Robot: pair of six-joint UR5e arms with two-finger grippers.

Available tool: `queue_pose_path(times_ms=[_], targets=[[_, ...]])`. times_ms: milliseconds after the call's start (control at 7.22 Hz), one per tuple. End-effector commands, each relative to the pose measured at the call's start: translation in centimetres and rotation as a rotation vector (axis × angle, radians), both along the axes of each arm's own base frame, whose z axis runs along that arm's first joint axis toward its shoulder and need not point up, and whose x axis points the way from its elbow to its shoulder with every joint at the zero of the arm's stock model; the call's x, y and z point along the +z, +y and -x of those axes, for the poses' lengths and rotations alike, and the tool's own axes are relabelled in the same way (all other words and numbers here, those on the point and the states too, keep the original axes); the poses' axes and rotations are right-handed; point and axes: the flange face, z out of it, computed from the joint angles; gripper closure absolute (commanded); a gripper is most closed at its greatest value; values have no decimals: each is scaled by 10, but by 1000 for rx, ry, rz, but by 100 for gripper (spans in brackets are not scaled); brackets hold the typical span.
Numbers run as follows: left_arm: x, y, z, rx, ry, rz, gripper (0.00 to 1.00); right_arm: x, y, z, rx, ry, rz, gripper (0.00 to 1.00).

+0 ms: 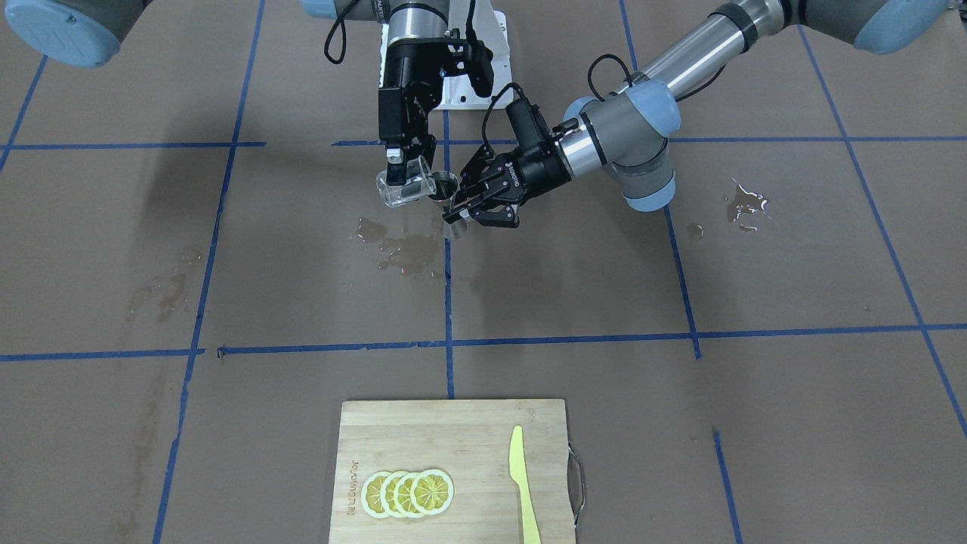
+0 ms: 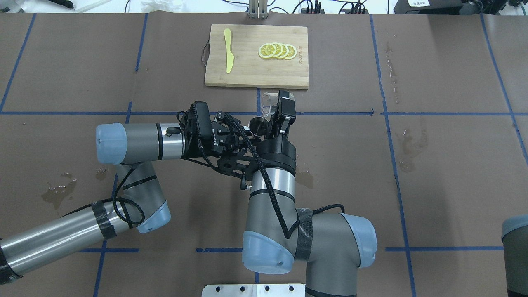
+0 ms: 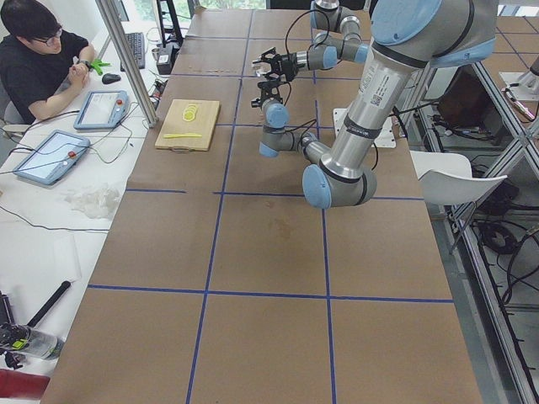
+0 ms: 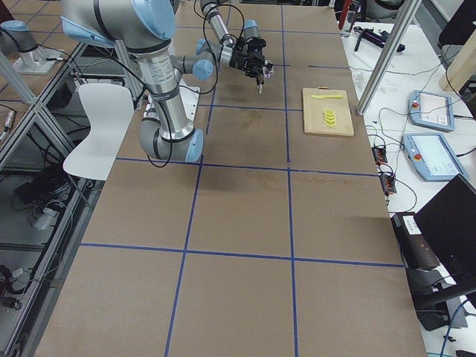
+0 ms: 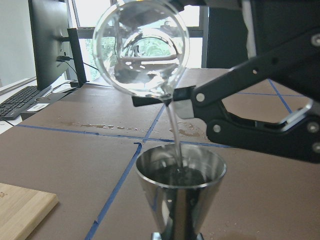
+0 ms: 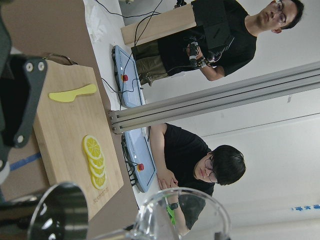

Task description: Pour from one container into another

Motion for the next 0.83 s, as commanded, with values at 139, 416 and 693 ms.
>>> queue_pose_path(times_ms=[139, 416, 693], targets=[[1, 0, 0, 0, -1, 0, 100, -1, 0, -1, -4, 59, -13, 100], [-1, 1, 0, 2, 2, -1, 100, 0, 1, 1, -4, 77, -13, 100], [1, 1, 0, 2, -1, 0, 100, -11, 2, 0, -5, 44, -17, 100]])
